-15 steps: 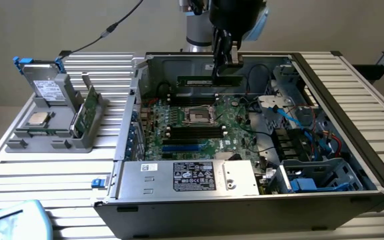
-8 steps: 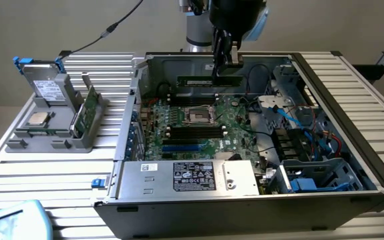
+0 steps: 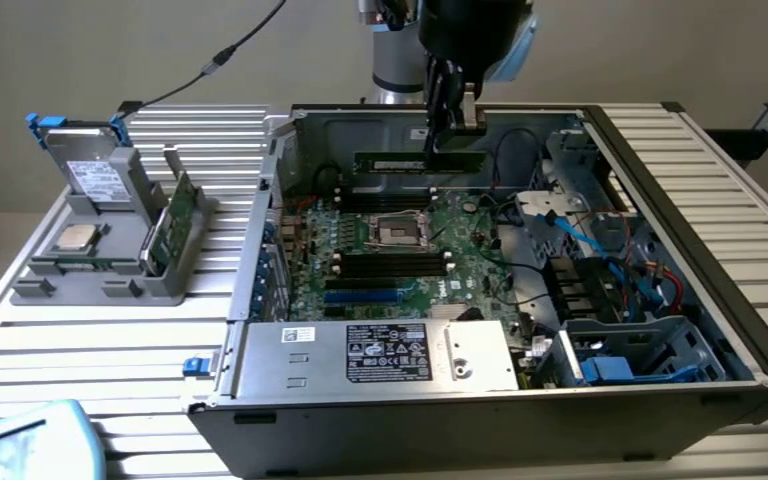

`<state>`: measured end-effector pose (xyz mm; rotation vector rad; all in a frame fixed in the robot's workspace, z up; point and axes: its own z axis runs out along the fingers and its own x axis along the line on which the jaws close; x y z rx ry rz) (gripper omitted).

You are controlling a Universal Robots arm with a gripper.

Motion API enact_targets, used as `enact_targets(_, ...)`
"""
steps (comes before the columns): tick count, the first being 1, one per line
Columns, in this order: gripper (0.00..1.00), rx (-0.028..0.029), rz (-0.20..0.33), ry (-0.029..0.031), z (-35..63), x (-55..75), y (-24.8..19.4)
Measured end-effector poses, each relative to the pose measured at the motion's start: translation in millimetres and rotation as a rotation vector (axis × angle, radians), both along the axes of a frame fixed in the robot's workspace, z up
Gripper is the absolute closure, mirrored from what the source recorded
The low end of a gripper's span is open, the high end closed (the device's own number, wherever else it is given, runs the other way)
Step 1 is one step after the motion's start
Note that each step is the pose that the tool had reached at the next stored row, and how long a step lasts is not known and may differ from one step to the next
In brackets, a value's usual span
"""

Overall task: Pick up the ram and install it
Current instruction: 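Insert the ram into the slot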

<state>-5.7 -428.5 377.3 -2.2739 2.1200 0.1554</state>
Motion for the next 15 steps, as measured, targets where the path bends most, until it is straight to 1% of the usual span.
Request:
enact_targets(5,0.86,0.0001,0.000,-0.0008,-1.4,-0.2,0.1)
enact_targets(9,0.86,0.0003,-0.001,-0.0029,-8.1,-3.2,1.1)
enact_targets(15,0.86,0.0000,-0.006,-0.0030,-18.8,-6.3,1.6)
